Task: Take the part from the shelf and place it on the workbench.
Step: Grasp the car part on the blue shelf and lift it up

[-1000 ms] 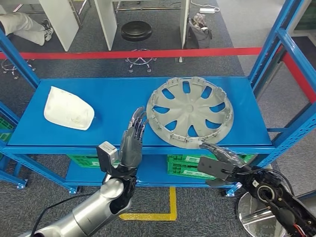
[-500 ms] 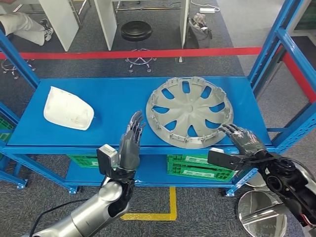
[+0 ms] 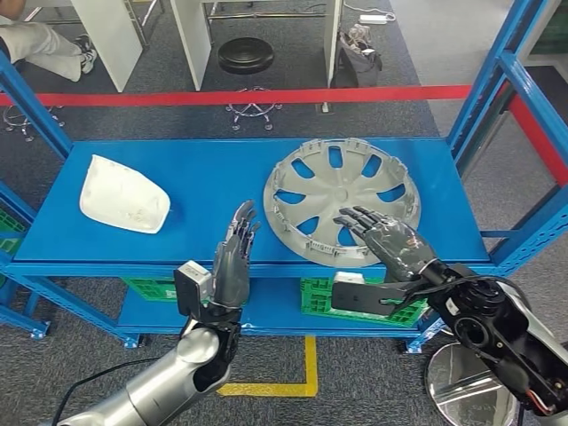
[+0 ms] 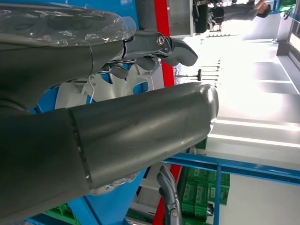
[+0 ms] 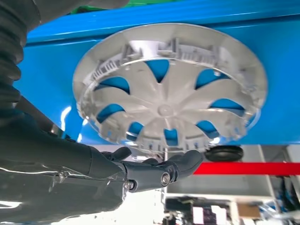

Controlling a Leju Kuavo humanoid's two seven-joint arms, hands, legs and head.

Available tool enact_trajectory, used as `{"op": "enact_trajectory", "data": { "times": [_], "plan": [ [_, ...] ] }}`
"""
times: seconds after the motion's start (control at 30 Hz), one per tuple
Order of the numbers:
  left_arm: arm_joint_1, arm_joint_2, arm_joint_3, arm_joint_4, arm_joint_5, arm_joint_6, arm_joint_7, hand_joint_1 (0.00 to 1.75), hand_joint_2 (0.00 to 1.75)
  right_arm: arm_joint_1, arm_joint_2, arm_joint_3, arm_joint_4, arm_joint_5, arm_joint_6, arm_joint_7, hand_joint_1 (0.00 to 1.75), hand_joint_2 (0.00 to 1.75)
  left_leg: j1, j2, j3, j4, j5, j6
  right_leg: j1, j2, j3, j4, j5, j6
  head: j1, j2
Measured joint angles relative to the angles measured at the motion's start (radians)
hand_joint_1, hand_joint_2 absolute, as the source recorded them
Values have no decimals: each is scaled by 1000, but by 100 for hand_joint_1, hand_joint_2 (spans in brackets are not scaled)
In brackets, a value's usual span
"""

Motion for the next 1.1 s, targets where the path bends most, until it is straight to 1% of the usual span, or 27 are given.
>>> {"op": "enact_trajectory", "data": {
  "times": [0.17, 0.43, 0.67, 0.8, 0.93, 1.1],
  "plan": [
    [-4, -2, 0, 0, 1, -16, -1, 0, 0, 3, -2, 6, -14, -6, -7, 24, 0, 175, -1, 1, 0, 0, 0, 0, 0, 1, 0, 0, 0, 0, 0, 0],
    [-8, -3, 0, 0, 5, -20, -6, 0, 0, 9, -20, -13, 110, -14, -37, -22, 0, 175, -1, 0, 0, 0, 0, 0, -1, 0, 0, -1, 0, 0, 0, 0],
    [-8, -3, 0, 0, 5, -20, -7, 0, 0, 12, -24, -22, 160, -14, -39, -22, 0, 175, 0, 1, 0, 0, 0, 0, -1, 1, 0, -1, 0, 0, 0, 0],
    [-8, -3, 0, 0, 5, -20, -7, 0, 0, 12, -27, -28, 180, -14, -39, -2, 0, 175, 0, 1, 0, 0, 0, 0, 0, 1, 0, -1, 0, 0, 0, 0],
    [-5, -2, 0, 0, 7, -16, -8, 0, 0, 7, -38, -42, 208, -5, -47, 4, 0, 175, 0, 0, 0, 0, 0, 0, 0, 0, 0, -1, 0, 0, 0, 0],
    [4, 3, 0, 0, 7, -14, -12, 0, 0, -14, -59, -66, 274, 39, -54, -2, 0, 175, -1, 0, 0, 0, 0, 0, 0, 0, 1, -1, 0, 0, 0, 0]
  ]
}}
